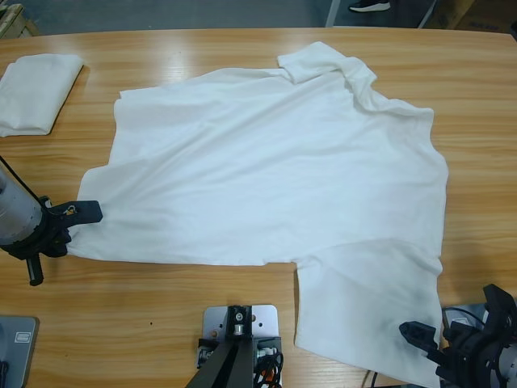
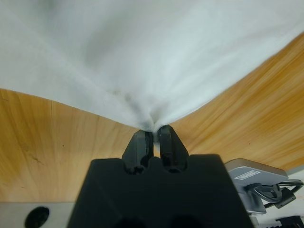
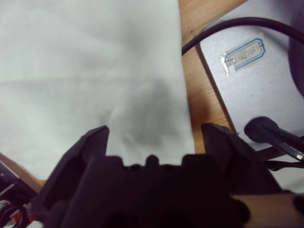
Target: Fold clothes
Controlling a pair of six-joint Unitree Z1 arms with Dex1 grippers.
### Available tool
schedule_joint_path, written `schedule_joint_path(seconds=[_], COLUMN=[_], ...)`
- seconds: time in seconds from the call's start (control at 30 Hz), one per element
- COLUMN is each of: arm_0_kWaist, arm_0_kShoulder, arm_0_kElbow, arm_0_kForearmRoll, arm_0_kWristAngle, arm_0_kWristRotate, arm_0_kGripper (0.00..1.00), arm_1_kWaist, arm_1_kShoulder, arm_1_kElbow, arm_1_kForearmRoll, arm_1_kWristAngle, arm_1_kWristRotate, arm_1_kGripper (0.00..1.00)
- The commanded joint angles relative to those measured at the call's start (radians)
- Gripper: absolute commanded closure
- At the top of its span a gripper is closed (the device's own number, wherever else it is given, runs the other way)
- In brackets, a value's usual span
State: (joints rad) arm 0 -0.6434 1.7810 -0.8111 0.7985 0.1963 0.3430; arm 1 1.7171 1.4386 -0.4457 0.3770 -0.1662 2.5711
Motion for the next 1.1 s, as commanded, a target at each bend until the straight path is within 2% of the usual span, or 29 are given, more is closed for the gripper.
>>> schedule_joint_path(seconds=[0.03,0.1,0.13,0.23,0.37,0.5,0.57,0.67,0.7,0.77,0.8,0.87,0.9,1.1], arm_0_kWaist=[0.005,0.005,0.005,0.005,0.005,0.005,0.005,0.005,0.005,0.005,0.005,0.005,0.005,0.005], arm_0_kShoulder=[-0.043,-0.046,-0.046,-0.046,-0.044,-0.043,-0.045,-0.046,-0.045,-0.045,-0.045,-0.045,-0.044,-0.046], arm_0_kElbow=[0.022,0.023,0.023,0.023,0.023,0.023,0.023,0.023,0.023,0.023,0.023,0.023,0.023,0.024], arm_0_kForearmRoll=[-0.002,-0.002,-0.002,-0.002,-0.002,-0.003,-0.002,-0.002,-0.002,-0.003,-0.003,-0.003,-0.004,-0.003], arm_0_kWristAngle=[0.017,0.017,0.017,0.017,0.02,0.023,0.023,0.023,0.024,0.025,0.026,0.027,0.028,0.031], arm_0_kWristRotate=[-0.016,-0.016,-0.016,-0.016,-0.019,-0.021,-0.021,-0.023,-0.025,-0.027,-0.027,-0.029,-0.03,-0.032], arm_0_kGripper=[1.0,1.0,1.0,1.0,1.0,1.0,1.0,1.0,1.0,1.0,1.0,1.0,1.0,1.0], arm_1_kWaist=[0.015,0.015,0.015,0.016,0.032,0.041,0.042,0.042,0.044,0.047,0.048,0.048,0.048,0.048], arm_1_kShoulder=[-0.013,0.001,0.012,0.057,0.087,0.118,0.12,0.12,0.119,0.116,0.111,0.088,0.071,0.059], arm_1_kElbow=[0.016,0.012,0.009,0.0,0.001,0.013,0.033,0.058,0.065,0.078,0.081,0.081,0.081,0.074], arm_1_kForearmRoll=[0.018,0.023,0.023,0.002,-0.029,-0.091,-0.129,-0.168,-0.177,-0.198,-0.203,-0.205,-0.204,-0.201], arm_1_kWristAngle=[0.008,0.025,0.038,0.096,0.078,0.067,0.055,0.047,0.042,0.026,0.013,-0.019,-0.033,-0.053], arm_1_kWristRotate=[-0.015,-0.011,-0.011,0.0,0.013,0.018,0.018,0.018,0.018,0.015,0.009,-0.017,-0.032,-0.043], arm_1_kGripper=[0.31,0.147,0.108,0.092,0.111,0.242,0.354,0.416,0.478,0.503,0.601,0.733,0.763,0.763])
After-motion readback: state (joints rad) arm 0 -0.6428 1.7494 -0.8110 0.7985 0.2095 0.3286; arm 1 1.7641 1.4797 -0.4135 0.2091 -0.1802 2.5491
